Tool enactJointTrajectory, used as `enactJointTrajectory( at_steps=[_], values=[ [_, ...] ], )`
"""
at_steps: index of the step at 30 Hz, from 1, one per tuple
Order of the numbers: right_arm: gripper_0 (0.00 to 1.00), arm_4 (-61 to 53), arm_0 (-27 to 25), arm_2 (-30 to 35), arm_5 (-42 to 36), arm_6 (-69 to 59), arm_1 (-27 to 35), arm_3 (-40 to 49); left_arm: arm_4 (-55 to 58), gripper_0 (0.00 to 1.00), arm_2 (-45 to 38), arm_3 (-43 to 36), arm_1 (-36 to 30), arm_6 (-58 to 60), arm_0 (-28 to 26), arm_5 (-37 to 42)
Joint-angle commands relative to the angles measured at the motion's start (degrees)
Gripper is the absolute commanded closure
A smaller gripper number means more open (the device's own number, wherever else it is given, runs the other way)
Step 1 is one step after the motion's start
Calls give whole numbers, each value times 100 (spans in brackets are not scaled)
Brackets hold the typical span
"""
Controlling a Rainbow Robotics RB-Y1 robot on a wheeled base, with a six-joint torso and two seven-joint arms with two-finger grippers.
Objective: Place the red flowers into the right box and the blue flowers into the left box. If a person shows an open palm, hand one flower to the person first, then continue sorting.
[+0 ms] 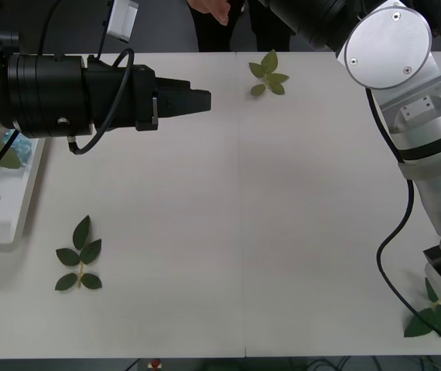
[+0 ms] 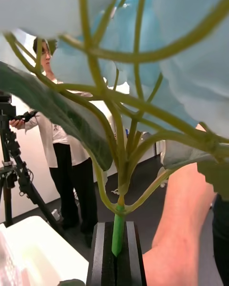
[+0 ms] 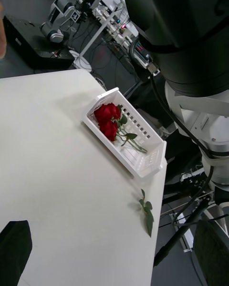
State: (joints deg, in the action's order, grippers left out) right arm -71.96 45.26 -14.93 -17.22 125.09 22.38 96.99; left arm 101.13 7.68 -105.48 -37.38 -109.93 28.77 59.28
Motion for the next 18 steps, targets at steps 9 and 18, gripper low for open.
enactJointTrajectory(
  at_steps=[9, 18],
  values=[
    [74, 85, 300, 122, 35, 411, -147, -39, 73, 2, -153, -175, 90, -274, -100, -39],
    [0, 33, 300, 122, 26, 437, -138, -39, 73, 2, -153, -175, 90, -274, -100, -39]
  ],
)
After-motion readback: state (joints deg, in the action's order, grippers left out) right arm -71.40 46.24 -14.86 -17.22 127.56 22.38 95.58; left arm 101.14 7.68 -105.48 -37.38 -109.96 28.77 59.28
